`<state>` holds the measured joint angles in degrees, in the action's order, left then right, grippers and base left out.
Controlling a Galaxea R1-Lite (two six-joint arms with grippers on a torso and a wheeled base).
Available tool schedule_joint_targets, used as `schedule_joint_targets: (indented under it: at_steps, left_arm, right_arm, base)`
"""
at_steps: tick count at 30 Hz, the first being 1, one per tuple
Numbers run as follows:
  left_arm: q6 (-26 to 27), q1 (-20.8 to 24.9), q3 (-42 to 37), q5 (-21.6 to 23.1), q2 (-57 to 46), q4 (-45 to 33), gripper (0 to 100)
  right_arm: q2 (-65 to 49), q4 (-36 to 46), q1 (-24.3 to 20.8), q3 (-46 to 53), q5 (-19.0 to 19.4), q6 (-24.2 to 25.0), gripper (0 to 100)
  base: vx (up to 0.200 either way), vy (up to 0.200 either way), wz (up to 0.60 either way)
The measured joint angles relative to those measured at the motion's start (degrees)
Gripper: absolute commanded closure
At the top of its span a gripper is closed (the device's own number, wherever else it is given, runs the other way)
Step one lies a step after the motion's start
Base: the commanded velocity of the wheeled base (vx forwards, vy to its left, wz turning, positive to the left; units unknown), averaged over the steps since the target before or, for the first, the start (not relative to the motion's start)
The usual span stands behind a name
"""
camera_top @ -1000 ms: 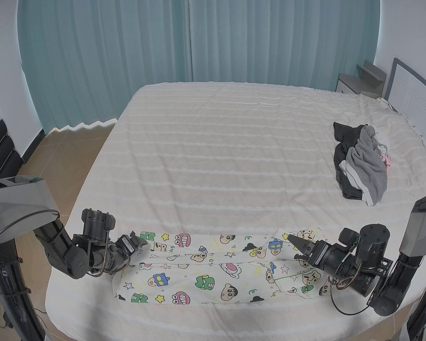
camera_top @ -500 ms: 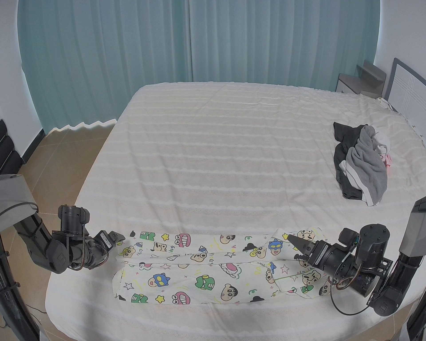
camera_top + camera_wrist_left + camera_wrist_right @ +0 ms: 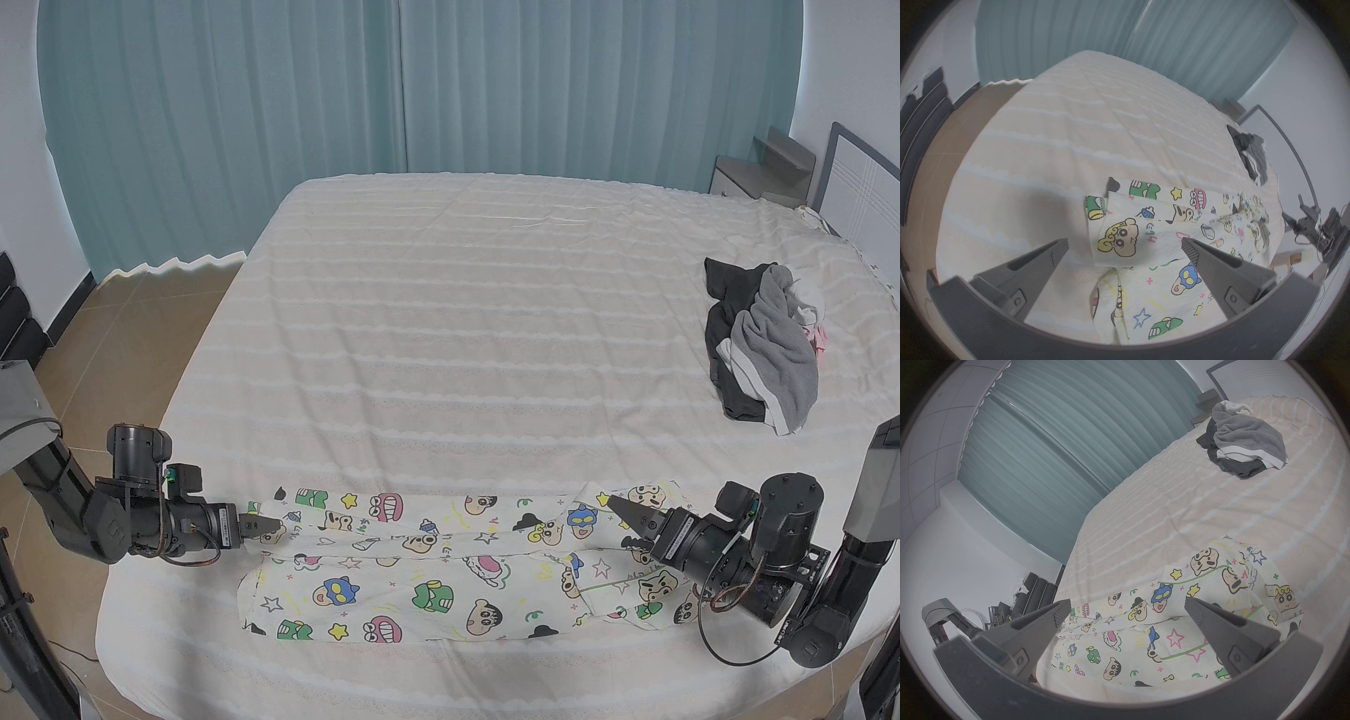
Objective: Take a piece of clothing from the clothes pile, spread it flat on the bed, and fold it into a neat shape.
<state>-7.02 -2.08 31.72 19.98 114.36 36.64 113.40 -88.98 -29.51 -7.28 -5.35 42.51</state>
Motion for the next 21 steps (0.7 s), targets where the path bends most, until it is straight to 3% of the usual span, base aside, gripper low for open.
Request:
schedule_joint_targets:
  at_steps: [9, 21]
  left_arm:
    - [2.1, 3.16, 4.69, 1.77, 5.66, -2.79, 0]
    - [2.12, 3.77, 6.1, 1.72, 8.57, -5.45, 0]
  right_arm:
    - [0.0, 0.0, -0.04, 0.0, -0.01, -0.46, 0]
    - [0.0, 0.0, -0.52, 0.09, -0.11, -0.41, 0]
  base:
    - [0.0, 0.0, 0.0]
    - [0.0, 0.0, 0.0]
